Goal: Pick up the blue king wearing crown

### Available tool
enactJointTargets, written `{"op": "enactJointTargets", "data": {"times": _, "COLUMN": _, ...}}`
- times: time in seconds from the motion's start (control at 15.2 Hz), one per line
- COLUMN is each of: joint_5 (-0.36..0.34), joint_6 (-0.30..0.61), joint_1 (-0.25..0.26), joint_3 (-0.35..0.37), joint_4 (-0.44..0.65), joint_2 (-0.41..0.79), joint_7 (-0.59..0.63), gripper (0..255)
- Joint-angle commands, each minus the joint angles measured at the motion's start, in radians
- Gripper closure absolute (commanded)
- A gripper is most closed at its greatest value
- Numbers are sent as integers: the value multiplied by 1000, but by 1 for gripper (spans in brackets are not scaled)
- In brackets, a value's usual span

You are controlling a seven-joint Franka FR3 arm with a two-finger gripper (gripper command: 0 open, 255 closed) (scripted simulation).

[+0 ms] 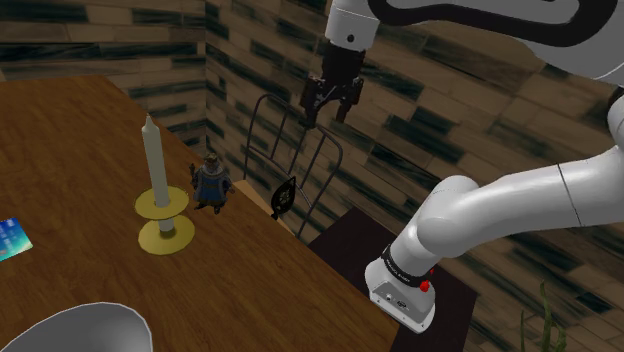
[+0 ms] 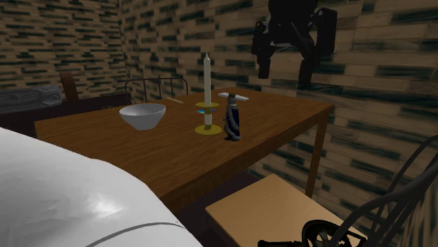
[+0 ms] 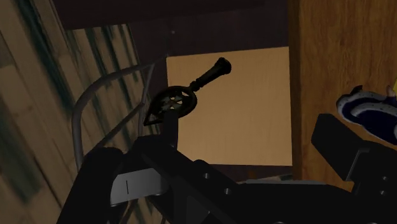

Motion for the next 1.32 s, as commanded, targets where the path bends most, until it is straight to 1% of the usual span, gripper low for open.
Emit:
{"op": "enactJointTargets", "data": {"times": 0.0, "joint_5": 14, "joint_6": 26, "joint_1": 7, "joint_3": 44, "joint_4": 31, "joint_2": 52, "joint_7": 47, "gripper": 0}}
{"op": "enactJointTargets", "data": {"times": 0.33, "joint_5": 24, "joint_6": 87, "joint_1": 18, "joint_3": 151, "joint_4": 119, "joint_2": 190, "joint_7": 164, "gripper": 0}}
{"op": "enactJointTargets", "data": {"times": 0.59, "joint_5": 2, "joint_6": 127, "joint_1": 23, "joint_3": 236, "joint_4": 211, "joint_2": 319, "joint_7": 265, "gripper": 0}}
{"op": "enactJointTargets", "data": {"times": 0.86, "joint_5": -52, "joint_6": 155, "joint_1": 30, "joint_3": 316, "joint_4": 323, "joint_2": 466, "joint_7": 377, "gripper": 0}}
{"op": "enactJointTargets", "data": {"times": 1.12, "joint_5": -141, "joint_6": 162, "joint_1": 54, "joint_3": 385, "joint_4": 458, "joint_2": 634, "joint_7": 499, "gripper": 0}}
{"op": "enactJointTargets", "data": {"times": 1.25, "joint_5": -148, "joint_6": 175, "joint_1": 59, "joint_3": 386, "joint_4": 455, "joint_2": 646, "joint_7": 507, "gripper": 0}}
